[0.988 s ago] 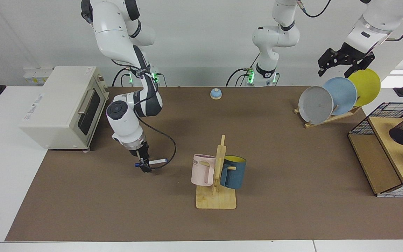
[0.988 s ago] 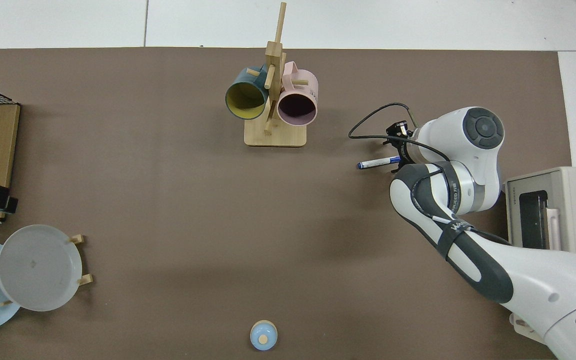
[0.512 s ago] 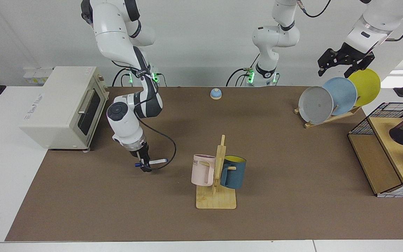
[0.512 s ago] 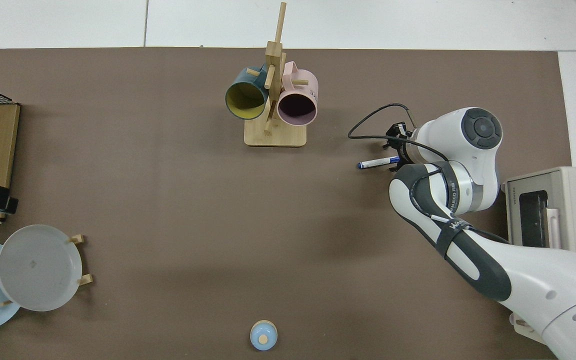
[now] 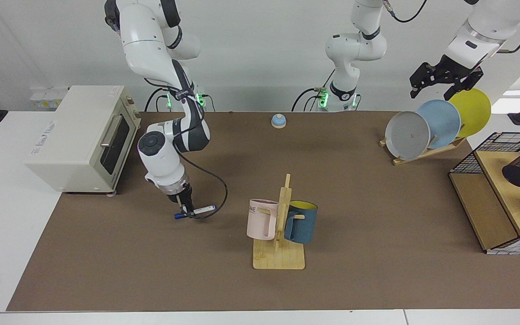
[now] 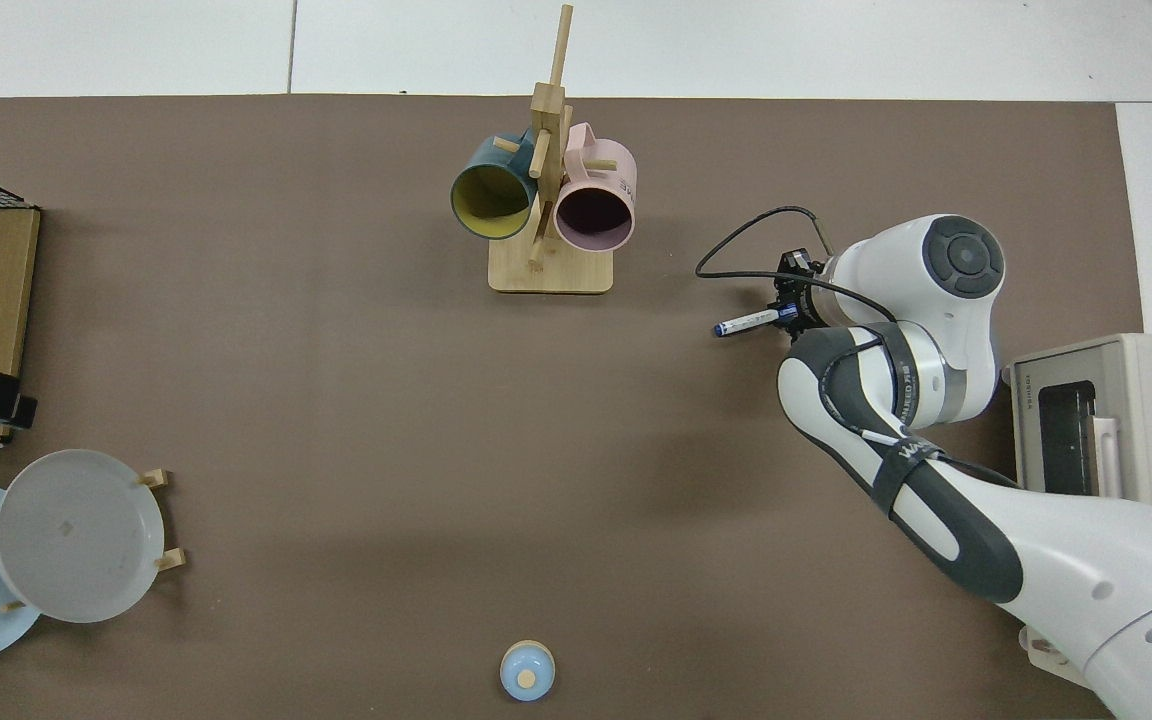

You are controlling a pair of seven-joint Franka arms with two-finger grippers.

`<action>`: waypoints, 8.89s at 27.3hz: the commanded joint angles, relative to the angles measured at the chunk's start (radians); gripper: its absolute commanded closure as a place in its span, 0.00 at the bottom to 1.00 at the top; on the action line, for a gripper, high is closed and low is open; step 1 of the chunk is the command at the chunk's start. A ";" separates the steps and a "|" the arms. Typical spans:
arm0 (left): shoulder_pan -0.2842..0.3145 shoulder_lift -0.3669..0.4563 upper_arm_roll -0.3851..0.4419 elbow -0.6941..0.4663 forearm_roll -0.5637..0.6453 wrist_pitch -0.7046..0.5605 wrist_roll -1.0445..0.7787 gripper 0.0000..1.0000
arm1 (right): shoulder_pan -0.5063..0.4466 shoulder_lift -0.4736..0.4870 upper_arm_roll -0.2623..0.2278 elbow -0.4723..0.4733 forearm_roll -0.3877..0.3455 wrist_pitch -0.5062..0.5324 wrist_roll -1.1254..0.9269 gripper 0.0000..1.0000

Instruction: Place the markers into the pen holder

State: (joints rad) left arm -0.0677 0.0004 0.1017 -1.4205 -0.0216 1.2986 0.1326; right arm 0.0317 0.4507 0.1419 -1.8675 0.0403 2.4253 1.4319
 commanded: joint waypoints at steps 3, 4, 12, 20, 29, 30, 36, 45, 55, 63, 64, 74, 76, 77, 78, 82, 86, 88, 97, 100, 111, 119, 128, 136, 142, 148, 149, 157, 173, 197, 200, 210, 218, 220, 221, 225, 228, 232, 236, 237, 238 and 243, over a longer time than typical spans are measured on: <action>0.009 -0.023 -0.007 -0.023 -0.004 -0.007 -0.008 0.00 | 0.001 -0.006 0.007 0.013 0.016 -0.046 -0.011 1.00; 0.011 -0.023 -0.007 -0.023 -0.003 -0.007 -0.008 0.00 | 0.001 -0.013 0.007 0.016 0.016 -0.061 -0.007 1.00; 0.011 -0.023 0.001 -0.021 -0.003 -0.005 -0.008 0.00 | 0.005 -0.141 0.008 0.030 0.016 -0.210 0.050 1.00; 0.009 -0.023 0.001 -0.021 -0.003 -0.004 -0.008 0.00 | 0.046 -0.297 0.027 0.076 0.006 -0.463 0.136 1.00; 0.006 -0.023 -0.011 -0.021 -0.003 -0.001 -0.008 0.00 | 0.117 -0.464 0.039 0.099 0.053 -0.620 0.228 1.00; 0.002 -0.022 -0.013 -0.021 -0.003 -0.001 -0.007 0.00 | 0.128 -0.468 0.047 0.108 0.082 -0.635 0.248 1.00; -0.009 -0.020 -0.039 -0.020 -0.011 0.011 0.013 0.00 | 0.256 -0.472 0.053 0.126 0.116 -0.621 0.395 1.00; -0.014 -0.020 -0.192 -0.021 -0.012 0.022 0.016 0.00 | 0.358 -0.469 0.056 0.142 0.160 -0.516 0.521 1.00; -0.014 -0.037 -0.366 -0.057 -0.064 0.091 0.178 0.01 | 0.422 -0.445 0.056 0.148 0.171 -0.465 0.564 1.00; -0.015 -0.118 -0.381 -0.204 -0.195 0.275 0.697 0.03 | 0.427 -0.441 0.056 0.151 0.171 -0.459 0.555 1.00; -0.015 -0.135 -0.381 -0.233 -0.205 0.297 0.740 0.03 | 0.427 -0.441 0.054 0.157 0.171 -0.459 0.555 1.00; -0.099 -0.180 -0.381 -0.334 -0.228 0.381 0.783 0.03 | 0.427 -0.440 0.056 0.162 0.162 -0.457 0.530 1.00; -0.124 -0.183 -0.382 -0.357 -0.236 0.405 0.782 0.04 | 0.429 -0.440 0.056 0.162 0.158 -0.457 0.530 1.00; -0.133 -0.186 -0.381 -0.368 -0.239 0.427 0.780 0.04 | 0.432 -0.438 0.056 0.162 0.155 -0.457 0.530 1.00; -0.138 -0.187 -0.382 -0.379 -0.239 0.444 0.779 0.04 | 0.442 -0.434 0.056 0.162 0.153 -0.457 0.530 1.00; -0.138 -0.188 -0.382 -0.386 -0.239 0.458 0.780 0.06 | 0.467 -0.426 0.056 0.162 0.148 -0.457 0.530 1.00; -0.141 -0.184 -0.384 -0.402 -0.241 0.478 0.777 0.08 | 0.467 -0.426 0.054 0.162 0.142 -0.450 0.530 1.00; -0.155 -0.186 -0.384 -0.417 -0.241 0.479 0.776 0.08 | 0.467 -0.426 0.056 0.162 0.139 -0.451 0.530 1.00; -0.182 -0.188 -0.387 -0.446 -0.241 0.473 0.774 0.12 | 0.464 -0.426 0.054 0.162 0.130 -0.456 0.530 1.00; -0.181 -0.186 -0.387 -0.446 -0.241 0.479 0.772 0.28 | 0.464 -0.426 0.054 0.162 0.128 -0.454 0.530 1.00; -0.181 -0.181 -0.386 -0.443 -0.224 0.496 0.774 0.82 | 0.462 -0.426 0.054 0.162 0.130 -0.454 0.530 1.00; -0.173 -0.175 -0.386 -0.436 -0.193 0.495 0.774 1.00 | 0.455 -0.426 0.054 0.162 0.130 -0.453 0.530 1.00; -0.170 -0.172 -0.384 -0.423 -0.190 0.495 0.750 1.00 | 0.450 -0.428 0.054 0.162 0.130 -0.451 0.524 0.85; -0.164 -0.171 -0.378 -0.413 -0.190 0.493 0.748 1.00 | 0.396 -0.443 0.044 0.160 0.125 -0.492 0.431 0.00; -0.156 -0.171 -0.372 -0.403 -0.161 0.493 0.745 1.00 | 0.357 -0.464 0.039 0.160 0.093 -0.595 0.193 0.00; -0.152 -0.171 -0.370 -0.402 -0.081 0.492 0.728 1.00 | 0.255 -0.509 0.039 0.162 0.090 -0.687 -0.134 0.00; -0.152 -0.172 -0.369 -0.402 -0.071 0.490 0.714 1.00 | 0.235 -0.515 0.041 0.160 0.090 -0.705 -0.187 0.00; -0.095 -0.171 -0.369 -0.403 -0.038 0.481 0.668 1.00 | 0.116 -0.526 0.036 0.162 0.069 -0.782 -0.617 0.00; 0.028 -0.175 -0.369 -0.400 -0.020 0.418 0.596 1.00 | -0.019 -0.498 0.044 0.249 0.009 -0.804 -1.136 0.00; 0.039 -0.172 -0.341 -0.368 -0.020 0.304 0.496 1.00 | -0.025 -0.411 0.044 0.397 -0.077 -0.922 -1.326 0.00; 0.039 -0.174 -0.341 -0.367 -0.020 0.303 0.496 1.00 | -0.030 -0.429 0.044 0.366 -0.074 -0.920 -1.317 0.00; 0.040 -0.174 -0.327 -0.359 -0.018 0.291 0.499 1.00 | -0.041 -0.492 0.044 0.271 -0.060 -0.924 -1.305 0.00; 0.042 -0.168 -0.300 -0.328 -0.015 0.255 0.504 1.00 | -0.036 -0.484 0.044 0.278 -0.047 -0.908 -1.128 0.00; 0.040 -0.161 -0.295 -0.311 0.006 0.237 0.512 1.00 | -0.036 -0.484 0.044 0.278 -0.033 -0.908 -1.114 0.00; 0.039 -0.151 -0.295 -0.296 0.028 0.228 0.519 1.00 | -0.038 -0.484 0.044 0.277 -0.028 -0.908 -1.108 0.00; 0.046 -0.138 -0.289 -0.256 0.054 0.194 0.555 1.00 | -0.038 -0.484 0.044 0.277 -0.027 -0.907 -1.096 0.00; 0.057 -0.138 -0.271 -0.250 0.071 0.186 0.559 1.00 | -0.039 -0.484 0.044 0.278 -0.028 -0.907 -1.108 0.00; 0.062 -0.135 -0.254 -0.218 0.158 0.162 0.610 1.00 | -0.032 -0.484 0.044 0.278 -0.028 -0.907 -1.110 0.00; 0.066 -0.112 -0.249 -0.178 0.258 0.139 0.691 1.00 | -0.032 -0.484 0.044 0.278 -0.027 -0.907 -1.108 0.00; 0.077 -0.102 -0.246 -0.161 0.279 0.133 0.719 1.00 | -0.032 -0.484 0.044 0.280 -0.027 -0.907 -1.108 0.00; 0.091 -0.092 -0.240 -0.146 0.296 0.128 0.745 1.00 | -0.032 -0.484 0.044 0.280 -0.027 -0.907 -1.108 0.00; 0.155 -0.072 -0.237 -0.109 0.345 0.117 0.872 1.00 | -0.039 -0.483 0.044 0.280 -0.027 -0.908 -1.107 0.00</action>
State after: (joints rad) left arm 0.0224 -0.1208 -0.1291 -1.6071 0.2688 1.4523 0.8888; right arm 0.0160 -0.0155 0.1752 -1.5680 -0.0071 1.5062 0.3148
